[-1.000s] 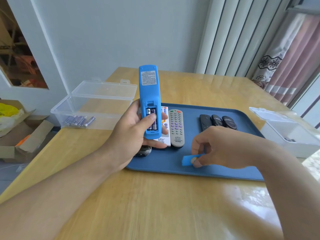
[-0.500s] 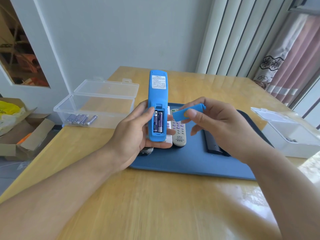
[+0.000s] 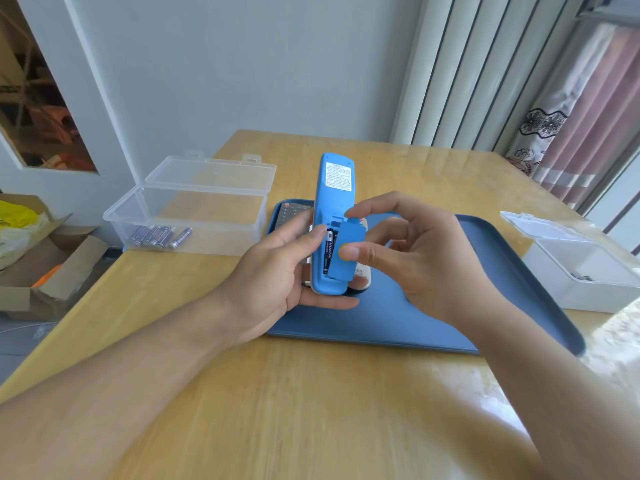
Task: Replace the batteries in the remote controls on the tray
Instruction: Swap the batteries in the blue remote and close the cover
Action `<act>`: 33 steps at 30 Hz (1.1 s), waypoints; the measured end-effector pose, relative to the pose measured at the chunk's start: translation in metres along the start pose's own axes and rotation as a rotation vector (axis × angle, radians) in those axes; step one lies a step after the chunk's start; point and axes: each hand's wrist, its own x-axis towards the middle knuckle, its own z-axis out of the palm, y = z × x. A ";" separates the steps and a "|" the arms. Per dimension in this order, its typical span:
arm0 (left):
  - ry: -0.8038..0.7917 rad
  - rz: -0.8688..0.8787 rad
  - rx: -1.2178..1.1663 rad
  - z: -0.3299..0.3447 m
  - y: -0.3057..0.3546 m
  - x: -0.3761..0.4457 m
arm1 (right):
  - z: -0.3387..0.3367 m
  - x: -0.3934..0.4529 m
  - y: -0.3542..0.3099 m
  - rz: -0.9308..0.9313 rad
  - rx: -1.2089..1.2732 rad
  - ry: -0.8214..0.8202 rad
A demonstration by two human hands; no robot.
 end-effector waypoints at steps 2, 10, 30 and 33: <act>-0.008 -0.007 -0.004 0.000 0.000 0.000 | 0.001 0.000 0.001 -0.019 -0.023 -0.003; -0.026 -0.011 -0.024 -0.003 -0.001 0.002 | 0.009 -0.003 0.004 -0.072 -0.062 0.032; -0.008 0.002 -0.011 -0.001 -0.004 0.001 | 0.010 0.000 0.007 -0.041 -0.180 0.114; -0.018 0.022 0.000 -0.001 -0.004 0.002 | 0.010 0.001 0.005 -0.007 -0.153 0.156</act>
